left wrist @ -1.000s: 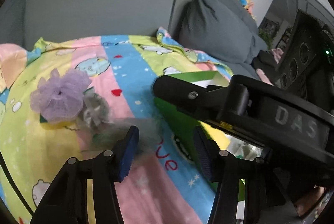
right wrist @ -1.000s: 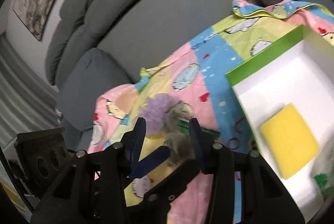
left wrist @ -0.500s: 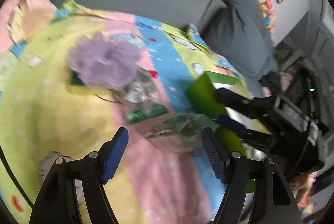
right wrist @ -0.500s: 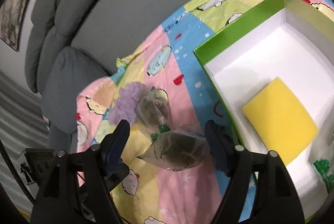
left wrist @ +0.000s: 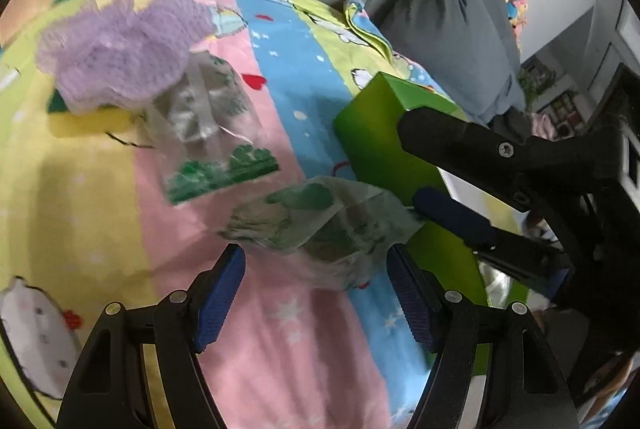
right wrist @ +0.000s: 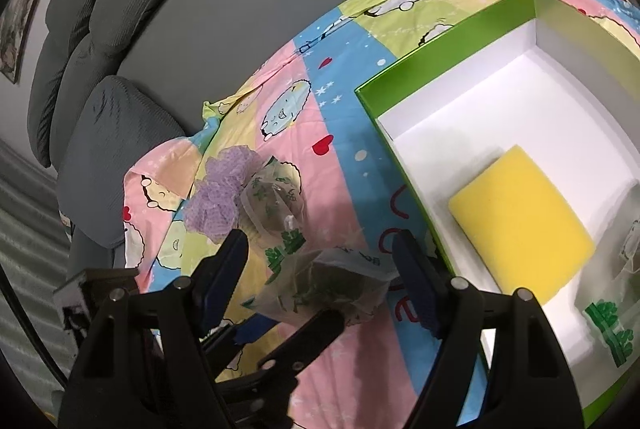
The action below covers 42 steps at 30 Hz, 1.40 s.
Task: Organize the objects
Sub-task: 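Carry the bag with the right gripper over the white box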
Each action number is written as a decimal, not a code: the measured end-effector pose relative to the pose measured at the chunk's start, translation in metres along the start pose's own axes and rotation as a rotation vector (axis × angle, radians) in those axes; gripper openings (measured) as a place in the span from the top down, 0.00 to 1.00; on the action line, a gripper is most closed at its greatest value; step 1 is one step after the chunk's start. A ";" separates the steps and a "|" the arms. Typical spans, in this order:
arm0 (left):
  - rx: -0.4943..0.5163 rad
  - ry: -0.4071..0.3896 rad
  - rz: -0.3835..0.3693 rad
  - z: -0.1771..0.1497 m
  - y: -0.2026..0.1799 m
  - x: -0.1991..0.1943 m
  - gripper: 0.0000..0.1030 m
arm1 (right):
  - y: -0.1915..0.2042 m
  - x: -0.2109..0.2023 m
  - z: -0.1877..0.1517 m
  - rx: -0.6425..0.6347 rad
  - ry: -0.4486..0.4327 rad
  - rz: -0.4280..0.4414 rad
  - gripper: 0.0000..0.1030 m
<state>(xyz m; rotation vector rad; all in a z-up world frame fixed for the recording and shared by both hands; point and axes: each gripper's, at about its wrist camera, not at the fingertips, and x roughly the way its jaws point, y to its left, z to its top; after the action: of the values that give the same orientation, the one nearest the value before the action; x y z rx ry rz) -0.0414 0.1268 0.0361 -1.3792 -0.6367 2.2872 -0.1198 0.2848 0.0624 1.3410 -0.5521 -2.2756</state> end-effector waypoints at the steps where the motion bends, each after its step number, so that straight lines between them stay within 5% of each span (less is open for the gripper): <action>1: -0.012 0.006 -0.011 -0.001 0.001 0.003 0.29 | 0.001 0.001 0.000 -0.003 0.001 0.003 0.27; 10: -0.071 0.013 -0.051 -0.002 0.008 0.009 0.29 | 0.006 0.004 0.000 -0.050 0.023 0.015 0.32; 16: -0.082 0.024 -0.005 0.000 0.016 -0.009 0.29 | 0.013 0.008 -0.005 -0.122 0.062 -0.023 0.38; 32: -0.189 0.030 -0.074 0.005 0.016 0.005 0.29 | 0.009 0.000 -0.007 -0.065 0.077 0.045 0.38; 39: -0.289 -0.046 -0.113 0.001 0.031 0.008 0.30 | 0.002 -0.002 -0.004 -0.033 0.065 0.050 0.38; 42: -0.268 -0.074 -0.098 -0.002 0.028 0.006 0.38 | 0.001 -0.003 -0.004 -0.025 0.064 0.067 0.38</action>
<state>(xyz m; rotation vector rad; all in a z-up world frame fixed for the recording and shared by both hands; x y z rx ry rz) -0.0455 0.1075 0.0149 -1.3490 -1.0436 2.2460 -0.1151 0.2855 0.0634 1.3577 -0.5374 -2.1718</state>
